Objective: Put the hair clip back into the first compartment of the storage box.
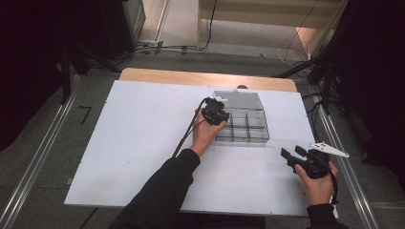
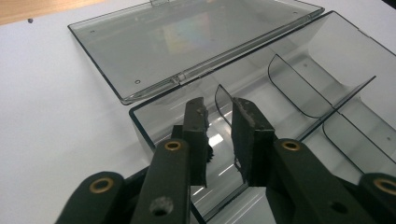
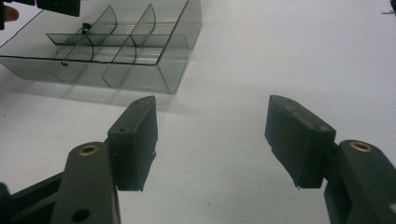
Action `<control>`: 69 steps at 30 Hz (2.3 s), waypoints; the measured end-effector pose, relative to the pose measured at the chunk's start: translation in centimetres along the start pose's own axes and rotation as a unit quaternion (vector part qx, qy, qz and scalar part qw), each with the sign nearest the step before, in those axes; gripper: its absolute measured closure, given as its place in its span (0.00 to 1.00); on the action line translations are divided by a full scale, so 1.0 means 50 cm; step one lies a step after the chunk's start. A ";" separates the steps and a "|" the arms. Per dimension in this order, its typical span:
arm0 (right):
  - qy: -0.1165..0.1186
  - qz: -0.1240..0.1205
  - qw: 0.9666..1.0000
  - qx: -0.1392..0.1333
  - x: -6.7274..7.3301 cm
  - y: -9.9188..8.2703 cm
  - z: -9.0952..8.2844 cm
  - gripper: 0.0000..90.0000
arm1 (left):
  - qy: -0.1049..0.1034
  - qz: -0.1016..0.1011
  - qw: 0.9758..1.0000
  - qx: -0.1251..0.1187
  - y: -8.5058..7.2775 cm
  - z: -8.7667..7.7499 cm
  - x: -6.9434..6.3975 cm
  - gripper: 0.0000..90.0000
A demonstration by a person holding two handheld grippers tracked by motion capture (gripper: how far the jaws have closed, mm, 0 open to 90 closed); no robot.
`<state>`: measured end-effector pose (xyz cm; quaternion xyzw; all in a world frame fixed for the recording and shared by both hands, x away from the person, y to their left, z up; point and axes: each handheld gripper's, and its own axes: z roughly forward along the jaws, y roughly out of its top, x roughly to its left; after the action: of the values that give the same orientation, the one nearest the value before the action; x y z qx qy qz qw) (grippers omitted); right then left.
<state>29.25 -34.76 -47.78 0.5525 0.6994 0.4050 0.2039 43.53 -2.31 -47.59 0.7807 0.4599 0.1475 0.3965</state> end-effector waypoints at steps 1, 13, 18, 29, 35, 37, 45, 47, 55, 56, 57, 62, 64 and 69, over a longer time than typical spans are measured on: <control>0.000 0.000 1.000 0.000 0.000 0.000 0.000 0.36 | 0.000 -0.001 1.000 0.000 0.000 -0.001 -0.001 0.85; -0.003 -0.001 1.000 0.003 0.001 -0.001 0.001 0.36 | -0.017 -0.017 1.000 -0.012 -0.010 -0.044 0.008 0.80; -0.005 -0.003 1.000 0.006 0.003 -0.001 0.003 0.36 | -0.018 -0.027 0.999 -0.023 -0.019 -0.076 0.019 0.76; -0.007 -0.007 1.000 0.007 0.007 -0.001 0.002 0.36 | -0.017 -0.036 0.998 -0.039 -0.040 -0.142 0.043 0.71; -0.009 -0.008 1.000 0.009 0.005 -0.002 0.003 0.36 | -0.017 -0.034 0.998 -0.046 -0.062 -0.165 0.052 0.68; -0.009 -0.008 1.000 0.009 0.006 -0.002 0.003 0.36 | -0.018 -0.034 0.998 -0.047 -0.070 -0.174 0.056 0.67; -0.011 -0.014 1.000 0.013 0.011 -0.002 0.006 0.36 | -0.012 -0.041 0.998 -0.048 -0.108 -0.208 0.080 0.63; -0.012 -0.016 1.000 0.014 0.012 -0.002 0.007 0.36 | -0.013 -0.044 0.998 -0.050 -0.117 -0.216 0.086 0.62; -0.012 -0.018 1.000 0.015 0.017 -0.002 0.008 0.36 | -0.011 -0.055 0.997 -0.055 -0.142 -0.244 0.110 0.60; -0.012 -0.018 1.000 0.016 0.017 -0.002 0.008 0.36 | -0.009 -0.056 0.997 -0.056 -0.145 -0.246 0.111 0.60; -0.013 -0.018 1.000 0.016 0.017 -0.002 0.009 0.36 | -0.008 -0.057 0.997 -0.056 -0.147 -0.248 0.113 0.60; -0.012 -0.017 1.000 0.016 0.017 -0.002 0.009 0.36 | -0.006 -0.061 0.996 -0.058 -0.152 -0.252 0.121 0.59; -0.012 -0.017 1.000 0.016 0.017 -0.002 0.008 0.36 | -0.007 -0.062 0.996 -0.057 -0.154 -0.251 0.122 0.58; -0.011 -0.015 1.000 0.016 0.016 -0.003 0.008 0.36 | -0.006 -0.060 0.996 -0.059 -0.158 -0.255 0.122 0.57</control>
<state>29.21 -33.88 -48.00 0.5494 0.7118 0.3844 0.2092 34.44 11.05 -46.19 0.7277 0.4945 0.1456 0.4526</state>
